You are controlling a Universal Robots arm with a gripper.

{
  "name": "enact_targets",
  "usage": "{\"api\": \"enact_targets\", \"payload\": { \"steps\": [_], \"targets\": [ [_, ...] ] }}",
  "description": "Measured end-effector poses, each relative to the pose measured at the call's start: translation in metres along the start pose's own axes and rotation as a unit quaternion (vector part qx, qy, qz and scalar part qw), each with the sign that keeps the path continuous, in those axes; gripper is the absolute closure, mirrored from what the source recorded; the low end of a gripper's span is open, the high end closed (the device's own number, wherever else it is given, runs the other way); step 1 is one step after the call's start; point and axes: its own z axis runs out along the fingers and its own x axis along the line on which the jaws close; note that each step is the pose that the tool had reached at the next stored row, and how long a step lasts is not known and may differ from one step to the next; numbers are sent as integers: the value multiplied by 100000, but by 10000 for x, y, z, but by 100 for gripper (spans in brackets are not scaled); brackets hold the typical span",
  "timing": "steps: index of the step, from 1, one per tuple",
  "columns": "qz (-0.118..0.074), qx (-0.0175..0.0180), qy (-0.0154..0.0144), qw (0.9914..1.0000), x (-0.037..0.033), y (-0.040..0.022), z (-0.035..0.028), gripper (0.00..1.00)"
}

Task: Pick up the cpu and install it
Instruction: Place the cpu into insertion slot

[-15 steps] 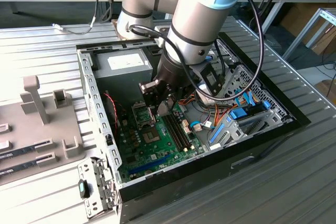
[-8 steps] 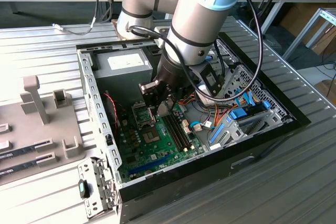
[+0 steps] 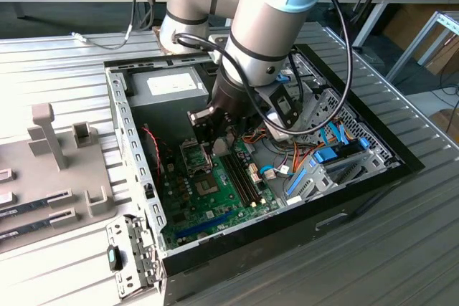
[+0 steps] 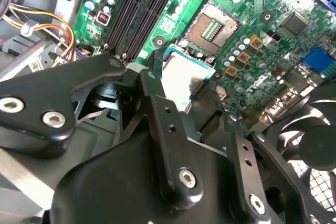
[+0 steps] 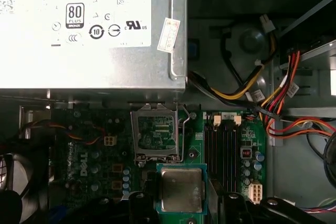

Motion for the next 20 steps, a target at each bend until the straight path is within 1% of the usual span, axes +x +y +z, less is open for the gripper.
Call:
{"api": "enact_targets", "payload": {
  "steps": [6, 8, 9, 10, 11, 12, 14, 16, 18, 20],
  "targets": [
    [9, 2, 2, 100000, 5, -1, 90, 53],
    [6, 109, 4, 100000, 12, -6, 105, 53],
    [9, 260, 7, 100000, 22, -18, 114, 53],
    [17, 333, 5, 99999, 35, -33, 125, 53],
    [12, 339, 2, 99999, 54, -91, 143, 53],
    [15, 344, 4, 99999, 65, -127, 153, 53],
    [24, 343, 4, 99999, 89, -174, 173, 53],
    [31, 326, -5, 99999, 128, -184, 219, 53],
    [996, 305, -43, 99995, 135, -188, 284, 53],
    [1599, 308, -67, 99987, 136, -190, 319, 53]
  ]
}}
